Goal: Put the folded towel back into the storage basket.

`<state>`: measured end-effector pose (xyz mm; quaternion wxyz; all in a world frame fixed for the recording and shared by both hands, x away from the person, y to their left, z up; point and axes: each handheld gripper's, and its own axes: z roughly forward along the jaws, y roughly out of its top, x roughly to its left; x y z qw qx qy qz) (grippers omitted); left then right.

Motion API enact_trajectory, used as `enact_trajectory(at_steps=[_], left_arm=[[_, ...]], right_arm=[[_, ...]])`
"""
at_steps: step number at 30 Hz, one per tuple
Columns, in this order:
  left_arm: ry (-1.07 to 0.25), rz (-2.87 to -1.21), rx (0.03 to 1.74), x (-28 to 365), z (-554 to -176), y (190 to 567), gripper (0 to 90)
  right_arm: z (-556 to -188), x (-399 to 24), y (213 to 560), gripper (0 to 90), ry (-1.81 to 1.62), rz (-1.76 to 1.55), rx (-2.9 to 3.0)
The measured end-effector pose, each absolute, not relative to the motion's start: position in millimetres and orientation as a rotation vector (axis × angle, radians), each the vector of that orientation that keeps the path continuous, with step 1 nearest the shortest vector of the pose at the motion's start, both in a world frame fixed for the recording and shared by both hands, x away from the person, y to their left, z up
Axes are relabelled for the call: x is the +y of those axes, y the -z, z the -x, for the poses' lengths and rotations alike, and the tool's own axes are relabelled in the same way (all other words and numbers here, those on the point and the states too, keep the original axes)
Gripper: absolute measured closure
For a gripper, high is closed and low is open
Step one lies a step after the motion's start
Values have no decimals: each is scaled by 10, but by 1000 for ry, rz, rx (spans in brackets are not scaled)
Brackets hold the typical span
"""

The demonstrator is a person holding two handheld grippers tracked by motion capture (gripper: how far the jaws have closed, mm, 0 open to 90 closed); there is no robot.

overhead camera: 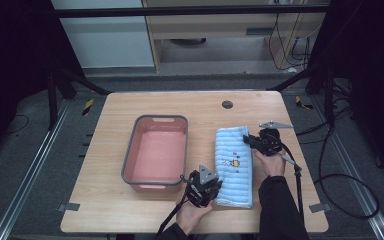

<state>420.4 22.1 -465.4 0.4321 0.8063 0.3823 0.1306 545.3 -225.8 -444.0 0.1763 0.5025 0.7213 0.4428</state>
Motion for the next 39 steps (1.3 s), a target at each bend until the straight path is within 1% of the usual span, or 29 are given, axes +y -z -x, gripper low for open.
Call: enact_trajectory(at_steps=[7, 8, 17, 28, 39], left_arm=[[-325, -1958, 935, 355, -4213, 4386, 826], [-329, -1961, 929, 379, -4215, 4349, 826], [-370, -1928, 914, 575, -4238, 4047, 826], [-422, -1904, 903, 813, -4248, 3766, 826], [-486, -1873, 922, 1162, -4278, 3548, 826]], right_arm=[[-5399, -2169, 4045, 814, -1329, -1348, 1992], [-5399, -2169, 4045, 814, -1329, -1348, 1992], [-5385, -1978, 3665, 814, -1359, -1281, 1961], [-5414, -1718, 3362, 814, -1379, -1217, 1939], [-5502, -1391, 3175, 813, -1409, -1172, 1927]])
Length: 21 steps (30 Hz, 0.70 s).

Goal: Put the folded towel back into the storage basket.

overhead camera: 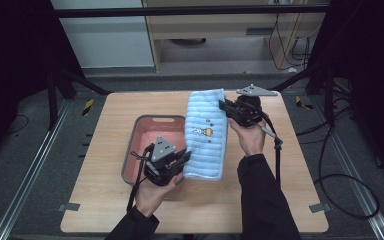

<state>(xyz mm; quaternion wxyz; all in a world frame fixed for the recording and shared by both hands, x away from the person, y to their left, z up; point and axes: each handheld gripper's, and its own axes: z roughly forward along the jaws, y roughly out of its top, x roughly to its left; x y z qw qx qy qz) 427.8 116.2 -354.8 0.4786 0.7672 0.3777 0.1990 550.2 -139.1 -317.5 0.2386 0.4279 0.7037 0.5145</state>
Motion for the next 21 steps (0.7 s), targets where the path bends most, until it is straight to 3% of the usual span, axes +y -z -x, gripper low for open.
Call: enact_trajectory(at_steps=[21], left_arm=[[-556, -1830, 1007, 1840, -4328, 3461, 827]], right_arm=[[-5763, -598, 3110, 813, -1450, -1092, 1981]])
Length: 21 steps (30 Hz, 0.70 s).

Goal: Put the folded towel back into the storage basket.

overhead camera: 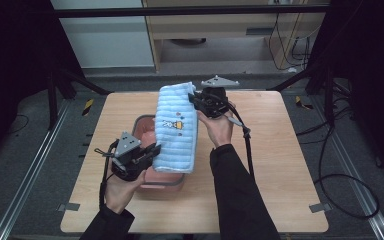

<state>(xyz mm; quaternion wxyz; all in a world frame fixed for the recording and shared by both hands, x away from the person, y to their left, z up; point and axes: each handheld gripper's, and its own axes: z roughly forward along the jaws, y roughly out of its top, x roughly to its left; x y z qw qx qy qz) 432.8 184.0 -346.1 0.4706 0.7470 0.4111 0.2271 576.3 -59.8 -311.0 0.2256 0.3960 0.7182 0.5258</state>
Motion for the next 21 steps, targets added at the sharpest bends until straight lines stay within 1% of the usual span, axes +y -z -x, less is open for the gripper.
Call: enact_trajectory(at_steps=[18, 21], left_arm=[[-563, -1836, 1077, 2171, -4364, 3587, 827], [-589, -1847, 1076, 2212, -4395, 3626, 827]], right_arm=[[-5877, -206, 3289, 813, -1460, -1075, 2021], [-5899, -149, 3338, 813, -1455, -1075, 2029]])
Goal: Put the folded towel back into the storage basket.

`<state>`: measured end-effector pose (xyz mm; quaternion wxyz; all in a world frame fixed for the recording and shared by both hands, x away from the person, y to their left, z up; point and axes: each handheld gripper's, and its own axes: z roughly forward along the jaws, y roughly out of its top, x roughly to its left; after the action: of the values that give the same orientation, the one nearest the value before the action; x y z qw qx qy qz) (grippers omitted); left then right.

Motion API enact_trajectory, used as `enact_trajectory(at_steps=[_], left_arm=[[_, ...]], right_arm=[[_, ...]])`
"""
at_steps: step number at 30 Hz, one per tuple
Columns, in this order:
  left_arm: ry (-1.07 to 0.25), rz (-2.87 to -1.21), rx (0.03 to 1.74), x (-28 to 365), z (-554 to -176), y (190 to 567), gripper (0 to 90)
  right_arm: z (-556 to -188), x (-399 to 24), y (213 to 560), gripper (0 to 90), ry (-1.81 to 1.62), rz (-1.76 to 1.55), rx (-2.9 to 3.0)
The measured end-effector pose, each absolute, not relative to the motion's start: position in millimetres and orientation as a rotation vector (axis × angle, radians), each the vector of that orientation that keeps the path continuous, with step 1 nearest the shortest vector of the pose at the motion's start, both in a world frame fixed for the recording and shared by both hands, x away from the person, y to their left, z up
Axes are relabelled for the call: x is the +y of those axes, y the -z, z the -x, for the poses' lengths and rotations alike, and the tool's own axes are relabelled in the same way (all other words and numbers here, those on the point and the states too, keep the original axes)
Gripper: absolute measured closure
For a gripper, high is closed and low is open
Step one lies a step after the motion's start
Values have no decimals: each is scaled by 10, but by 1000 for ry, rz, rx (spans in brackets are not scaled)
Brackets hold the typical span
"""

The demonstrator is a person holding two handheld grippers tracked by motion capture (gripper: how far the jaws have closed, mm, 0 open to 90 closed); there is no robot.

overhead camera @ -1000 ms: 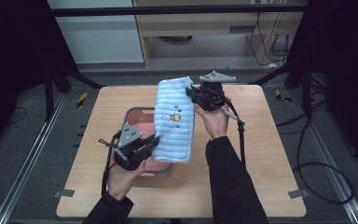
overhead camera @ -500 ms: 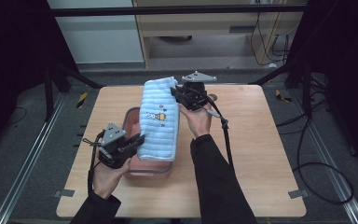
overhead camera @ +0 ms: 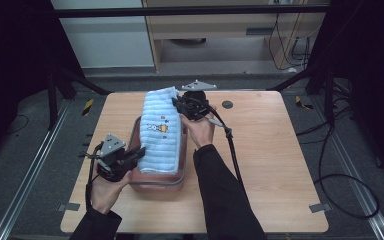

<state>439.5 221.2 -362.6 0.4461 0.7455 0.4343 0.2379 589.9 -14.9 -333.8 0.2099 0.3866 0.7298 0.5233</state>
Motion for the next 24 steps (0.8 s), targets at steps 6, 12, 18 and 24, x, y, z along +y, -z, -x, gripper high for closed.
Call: enact_trajectory(at_steps=[6, 12, 18, 24], left_arm=[[-567, -1878, 1110, 2252, -4459, 3766, 827], [-550, -1914, 1129, 2236, -4521, 3862, 827], [-545, -1936, 1132, 2198, -4536, 3945, 827], [-548, -1974, 1131, 2141, -4559, 4043, 826]], right_arm=[[-5935, -89, 3481, 813, -1424, -1086, 2056], [-5972, -105, 3643, 812, -1401, -1111, 2069], [-5980, -111, 3731, 812, -1381, -1106, 2082], [-5984, -123, 3828, 812, -1353, -1115, 2096]])
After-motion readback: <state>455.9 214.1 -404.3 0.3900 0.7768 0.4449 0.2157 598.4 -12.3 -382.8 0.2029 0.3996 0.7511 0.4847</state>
